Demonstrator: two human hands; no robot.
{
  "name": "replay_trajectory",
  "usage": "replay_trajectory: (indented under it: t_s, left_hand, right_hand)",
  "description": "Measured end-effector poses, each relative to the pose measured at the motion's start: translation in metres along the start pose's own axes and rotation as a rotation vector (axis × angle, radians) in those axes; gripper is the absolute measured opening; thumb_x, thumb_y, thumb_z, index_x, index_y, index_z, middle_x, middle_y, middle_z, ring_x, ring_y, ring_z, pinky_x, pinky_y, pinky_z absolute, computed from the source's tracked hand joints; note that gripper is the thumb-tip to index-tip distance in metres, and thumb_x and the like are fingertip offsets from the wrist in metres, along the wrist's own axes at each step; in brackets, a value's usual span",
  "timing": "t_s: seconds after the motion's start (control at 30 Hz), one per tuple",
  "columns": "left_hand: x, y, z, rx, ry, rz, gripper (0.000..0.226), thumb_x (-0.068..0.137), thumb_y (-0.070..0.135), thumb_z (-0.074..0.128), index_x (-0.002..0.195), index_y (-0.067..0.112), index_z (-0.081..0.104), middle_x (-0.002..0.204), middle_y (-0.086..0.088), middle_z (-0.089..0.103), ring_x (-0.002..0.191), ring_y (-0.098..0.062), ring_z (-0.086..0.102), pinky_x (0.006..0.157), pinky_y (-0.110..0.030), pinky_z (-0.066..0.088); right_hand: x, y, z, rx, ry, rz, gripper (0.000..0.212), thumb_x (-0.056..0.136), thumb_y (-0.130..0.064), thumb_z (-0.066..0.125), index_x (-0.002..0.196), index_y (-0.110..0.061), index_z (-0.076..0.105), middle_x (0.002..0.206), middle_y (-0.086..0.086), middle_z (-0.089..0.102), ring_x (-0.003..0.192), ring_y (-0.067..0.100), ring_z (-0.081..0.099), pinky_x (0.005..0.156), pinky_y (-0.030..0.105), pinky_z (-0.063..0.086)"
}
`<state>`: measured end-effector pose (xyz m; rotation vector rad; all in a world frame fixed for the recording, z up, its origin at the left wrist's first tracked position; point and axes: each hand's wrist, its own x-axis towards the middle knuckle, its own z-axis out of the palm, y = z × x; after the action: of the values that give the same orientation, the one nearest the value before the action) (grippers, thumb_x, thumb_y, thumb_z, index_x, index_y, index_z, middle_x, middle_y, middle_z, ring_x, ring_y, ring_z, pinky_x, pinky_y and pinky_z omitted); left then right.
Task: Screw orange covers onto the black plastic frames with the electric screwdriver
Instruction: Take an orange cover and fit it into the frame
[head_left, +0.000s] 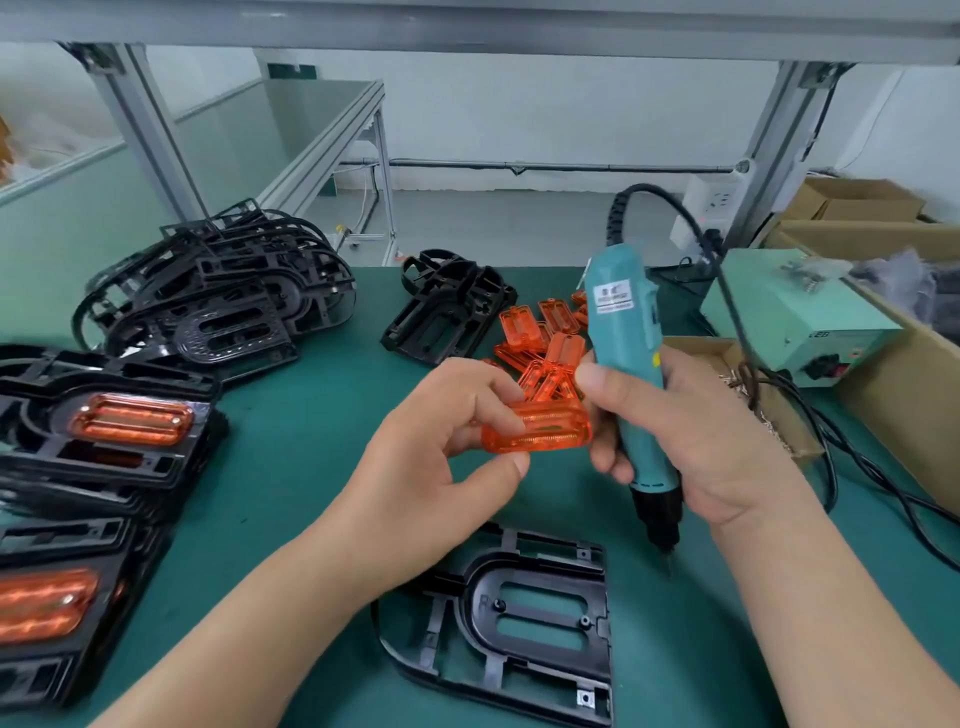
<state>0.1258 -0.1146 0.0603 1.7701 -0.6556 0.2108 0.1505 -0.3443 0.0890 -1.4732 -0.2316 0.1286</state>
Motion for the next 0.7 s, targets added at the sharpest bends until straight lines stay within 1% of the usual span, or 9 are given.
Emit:
replay_trajectory:
  t_s: [0.07, 0.1, 0.13, 0.2, 0.23, 0.3, 0.37, 0.5, 0.7]
  left_hand:
    - [0.0011, 0.0012, -0.0008, 0.06, 0.023, 0.069, 0.025, 0.086, -0.002, 0.075, 0.1, 0.018, 0.066, 0.125, 0.008, 0.059, 0.107, -0.015, 0.066, 0.09, -0.015, 0.051]
    - [0.0016, 0.001, -0.0012, 0.084, 0.026, 0.094, 0.026, 0.086, -0.001, 0.077, 0.1, 0.018, 0.067, 0.126, 0.01, 0.058, 0.105, -0.01, 0.066, 0.09, -0.015, 0.051]
    - [0.002, 0.0002, -0.0015, 0.098, 0.026, 0.109, 0.026, 0.086, 0.0, 0.078, 0.102, 0.019, 0.067, 0.127, 0.011, 0.058, 0.107, -0.01, 0.066, 0.092, -0.018, 0.053]
    - [0.0022, -0.0013, -0.0011, 0.11, 0.007, 0.133, 0.033, 0.087, 0.006, 0.08, 0.112, 0.023, 0.067, 0.129, 0.012, 0.057, 0.118, -0.023, 0.065, 0.097, -0.029, 0.057]
    - [0.0018, -0.0019, -0.0007, 0.111, -0.003, 0.145, 0.04, 0.087, 0.011, 0.081, 0.12, 0.027, 0.065, 0.129, 0.011, 0.057, 0.122, -0.027, 0.063, 0.098, -0.032, 0.057]
    - [0.0004, -0.0026, -0.001, 0.076, -0.011, 0.129, 0.051, 0.088, 0.021, 0.083, 0.132, 0.031, 0.059, 0.13, 0.008, 0.059, 0.125, -0.029, 0.06, 0.098, -0.032, 0.056]
    - [0.0001, -0.003, -0.0027, 0.065, 0.006, 0.099, 0.055, 0.089, 0.028, 0.083, 0.137, 0.031, 0.057, 0.128, 0.006, 0.062, 0.122, -0.028, 0.061, 0.093, -0.032, 0.057]
    - [0.0024, -0.0038, -0.0054, 0.103, 0.031, 0.119, 0.046, 0.089, 0.029, 0.081, 0.133, 0.03, 0.064, 0.123, 0.005, 0.063, 0.11, -0.029, 0.065, 0.084, -0.039, 0.059]
    - [0.0011, -0.0028, -0.005, 0.107, 0.062, 0.099, 0.046, 0.087, 0.035, 0.085, 0.129, 0.028, 0.068, 0.115, 0.002, 0.066, 0.099, -0.032, 0.066, 0.083, -0.045, 0.058]
  right_hand:
    - [-0.0021, 0.0009, 0.0027, -0.007, -0.034, -0.005, 0.027, 0.089, -0.03, 0.076, 0.098, -0.01, 0.062, 0.069, 0.009, 0.063, 0.047, 0.023, 0.058, 0.04, 0.026, 0.043]
    - [-0.0028, 0.001, 0.0034, 0.009, -0.049, -0.005, 0.024, 0.088, -0.028, 0.077, 0.098, -0.011, 0.063, 0.068, 0.009, 0.062, 0.047, 0.022, 0.059, 0.041, 0.026, 0.044]
    - [-0.0036, 0.0004, 0.0037, 0.023, -0.058, -0.008, 0.02, 0.088, -0.026, 0.077, 0.096, -0.013, 0.065, 0.066, 0.009, 0.061, 0.047, 0.022, 0.058, 0.041, 0.026, 0.044]
    - [-0.0048, -0.0011, 0.0029, 0.035, -0.049, -0.025, 0.013, 0.086, -0.021, 0.077, 0.094, -0.017, 0.068, 0.064, 0.01, 0.059, 0.046, 0.021, 0.058, 0.041, 0.026, 0.045]
    - [-0.0051, -0.0014, 0.0023, 0.027, -0.04, -0.041, 0.012, 0.085, -0.019, 0.077, 0.094, -0.017, 0.069, 0.063, 0.01, 0.059, 0.046, 0.022, 0.057, 0.041, 0.027, 0.045]
    - [-0.0055, -0.0021, 0.0014, -0.004, -0.025, -0.074, 0.012, 0.085, -0.017, 0.078, 0.094, -0.016, 0.069, 0.064, 0.012, 0.059, 0.046, 0.023, 0.057, 0.043, 0.029, 0.046]
    - [-0.006, -0.003, 0.0019, -0.019, -0.022, -0.093, 0.017, 0.083, -0.018, 0.082, 0.095, -0.015, 0.069, 0.065, 0.012, 0.059, 0.047, 0.024, 0.058, 0.044, 0.029, 0.047]
    - [-0.0066, -0.0032, 0.0019, -0.016, -0.032, -0.084, 0.024, 0.078, -0.027, 0.083, 0.096, -0.016, 0.07, 0.065, 0.013, 0.062, 0.049, 0.025, 0.06, 0.046, 0.03, 0.048]
    - [-0.0069, -0.003, 0.0023, -0.007, -0.02, -0.052, 0.021, 0.078, -0.029, 0.083, 0.093, -0.021, 0.071, 0.067, 0.01, 0.065, 0.05, 0.024, 0.062, 0.045, 0.03, 0.05]
